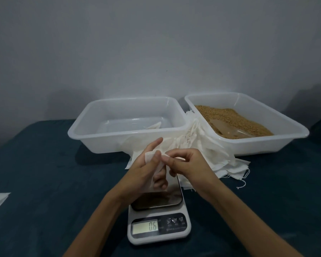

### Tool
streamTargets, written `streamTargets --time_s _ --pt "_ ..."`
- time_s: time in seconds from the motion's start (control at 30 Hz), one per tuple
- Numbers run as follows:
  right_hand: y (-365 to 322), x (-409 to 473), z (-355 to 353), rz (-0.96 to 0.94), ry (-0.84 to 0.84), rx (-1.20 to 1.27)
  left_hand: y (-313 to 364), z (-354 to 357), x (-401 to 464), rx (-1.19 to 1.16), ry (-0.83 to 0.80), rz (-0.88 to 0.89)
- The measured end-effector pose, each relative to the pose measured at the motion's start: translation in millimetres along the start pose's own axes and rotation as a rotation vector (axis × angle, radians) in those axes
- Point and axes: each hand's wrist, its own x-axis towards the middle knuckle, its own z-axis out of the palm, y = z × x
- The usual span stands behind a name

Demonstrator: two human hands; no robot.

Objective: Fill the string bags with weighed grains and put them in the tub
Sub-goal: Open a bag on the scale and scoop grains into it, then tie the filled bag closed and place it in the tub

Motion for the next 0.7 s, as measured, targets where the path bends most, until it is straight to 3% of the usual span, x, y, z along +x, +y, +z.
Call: streamTargets --time_s 0.17,0.4,0.47,0.7 --pt "8.1 3.5 -7.8 0.153 -0.015 0.432 -1.3 -2.2 -0.4 0.076 0.009 -0.008" --pt "18.4 6.0 -4.4 0.204 -0.029 0.877 4.0 5.0 -3.8 0.127 0.025 -0.015" --pt "17.9 7.0 -6.3 0.174 0.042 0.832 4.7 5.1 -5.1 0.129 0.005 -0.022" --pt "4.5 4.2 -14.2 -0.098 0.014 0.053 6.0 0.9 -6.1 0.136 -0.028 -0.048"
